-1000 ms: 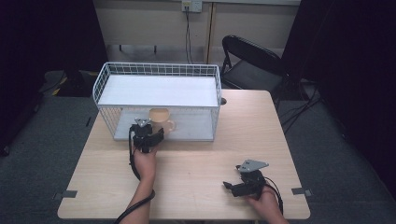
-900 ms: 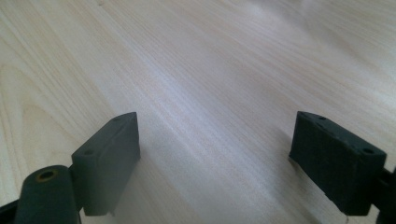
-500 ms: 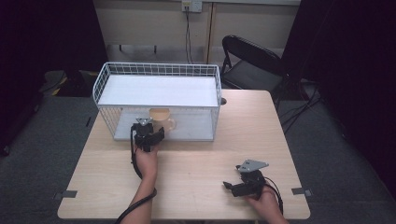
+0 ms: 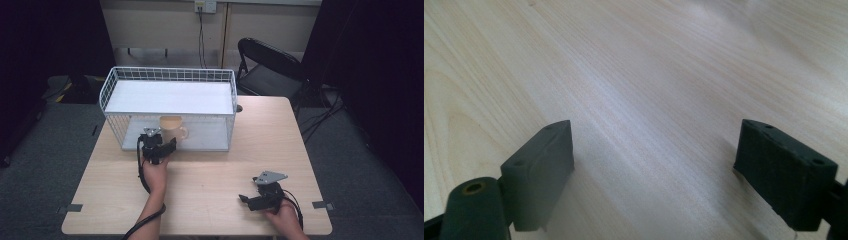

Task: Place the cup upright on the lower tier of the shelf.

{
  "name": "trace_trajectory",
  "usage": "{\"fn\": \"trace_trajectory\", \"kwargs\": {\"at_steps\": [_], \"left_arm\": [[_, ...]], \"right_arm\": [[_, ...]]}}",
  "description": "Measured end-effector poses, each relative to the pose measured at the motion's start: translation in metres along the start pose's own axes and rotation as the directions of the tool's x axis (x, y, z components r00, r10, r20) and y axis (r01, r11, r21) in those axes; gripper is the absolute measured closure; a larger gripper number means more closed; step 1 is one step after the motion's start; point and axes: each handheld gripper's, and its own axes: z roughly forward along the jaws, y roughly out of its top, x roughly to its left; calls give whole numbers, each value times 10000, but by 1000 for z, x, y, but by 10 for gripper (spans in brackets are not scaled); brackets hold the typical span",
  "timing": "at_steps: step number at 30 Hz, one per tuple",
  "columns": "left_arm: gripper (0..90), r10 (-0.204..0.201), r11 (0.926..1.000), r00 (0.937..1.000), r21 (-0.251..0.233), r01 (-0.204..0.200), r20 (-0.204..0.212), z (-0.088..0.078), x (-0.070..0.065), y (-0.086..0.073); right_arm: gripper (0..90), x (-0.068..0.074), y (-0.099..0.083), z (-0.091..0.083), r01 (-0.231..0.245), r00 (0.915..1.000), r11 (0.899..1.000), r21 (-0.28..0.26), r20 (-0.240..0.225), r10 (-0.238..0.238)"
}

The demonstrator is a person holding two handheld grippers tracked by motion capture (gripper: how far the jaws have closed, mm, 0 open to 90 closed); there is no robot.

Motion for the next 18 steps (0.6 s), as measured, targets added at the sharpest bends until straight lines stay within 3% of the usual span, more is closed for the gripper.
{"fn": "trace_trajectory", "kwargs": {"at_steps": [7,18], "left_arm": [[300,583,9978,9963,278,-602,630,-3,2,-2],[228,602,9977,9910,250,-636,1193,-13,7,-5]], "right_arm": [[149,0,0,0,1,10000,10000,-2,2,-1],[149,0,0,0,-1,10000,10000,0,2,1]]}}
